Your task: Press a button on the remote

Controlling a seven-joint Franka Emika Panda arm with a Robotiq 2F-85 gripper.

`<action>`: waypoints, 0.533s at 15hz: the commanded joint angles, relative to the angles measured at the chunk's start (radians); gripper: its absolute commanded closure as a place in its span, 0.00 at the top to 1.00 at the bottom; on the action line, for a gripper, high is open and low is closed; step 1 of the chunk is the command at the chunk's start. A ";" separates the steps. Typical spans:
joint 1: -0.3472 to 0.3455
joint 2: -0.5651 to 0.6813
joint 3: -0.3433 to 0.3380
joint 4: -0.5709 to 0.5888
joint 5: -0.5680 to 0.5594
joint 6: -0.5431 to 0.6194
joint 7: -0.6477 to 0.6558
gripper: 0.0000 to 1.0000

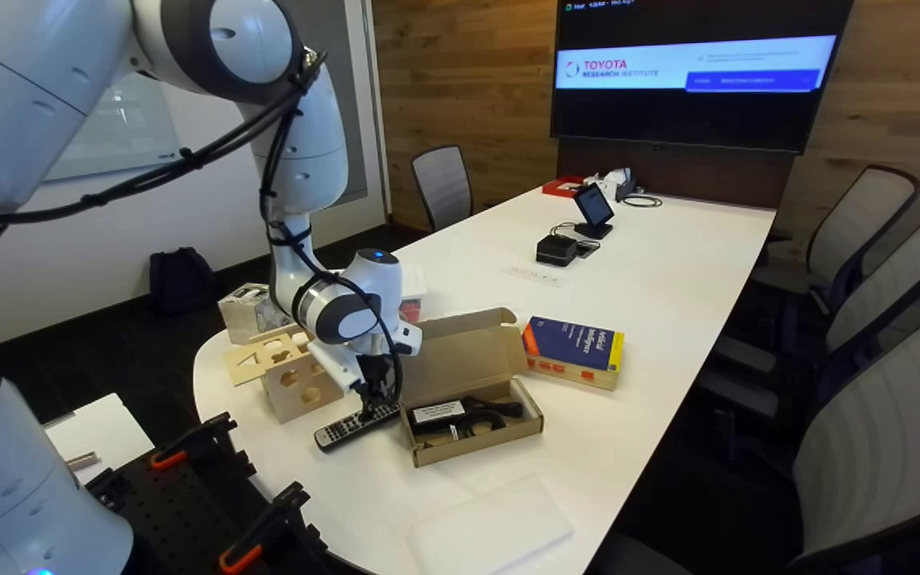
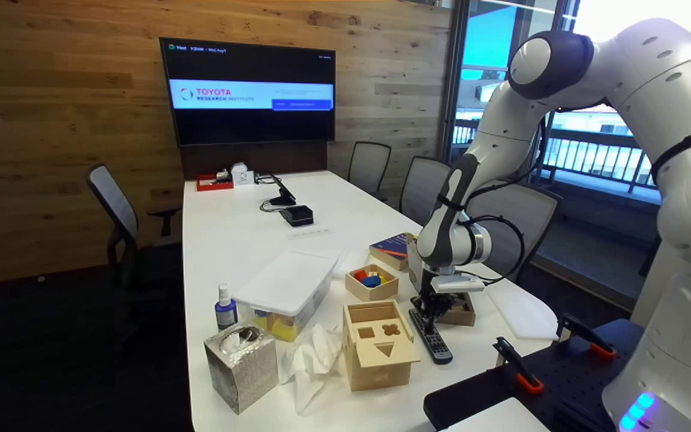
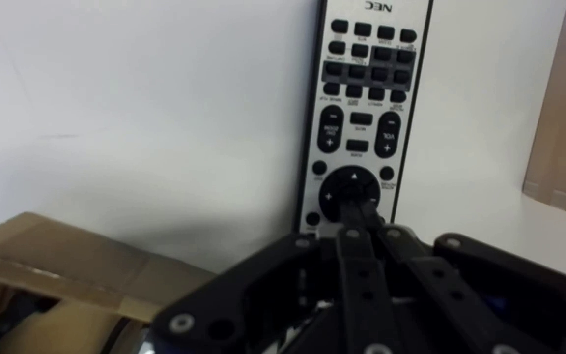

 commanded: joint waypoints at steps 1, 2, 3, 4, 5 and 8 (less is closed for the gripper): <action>-0.011 0.028 0.012 0.020 0.027 0.003 -0.022 0.00; -0.011 0.041 0.011 0.035 0.027 -0.003 -0.023 0.00; -0.009 0.049 0.009 0.043 0.028 -0.008 -0.021 0.00; -0.010 0.055 0.009 0.051 0.029 -0.016 -0.020 0.00; -0.008 0.066 0.006 0.062 0.030 -0.021 -0.018 0.00; 0.026 0.089 -0.023 0.087 0.044 -0.050 0.019 0.00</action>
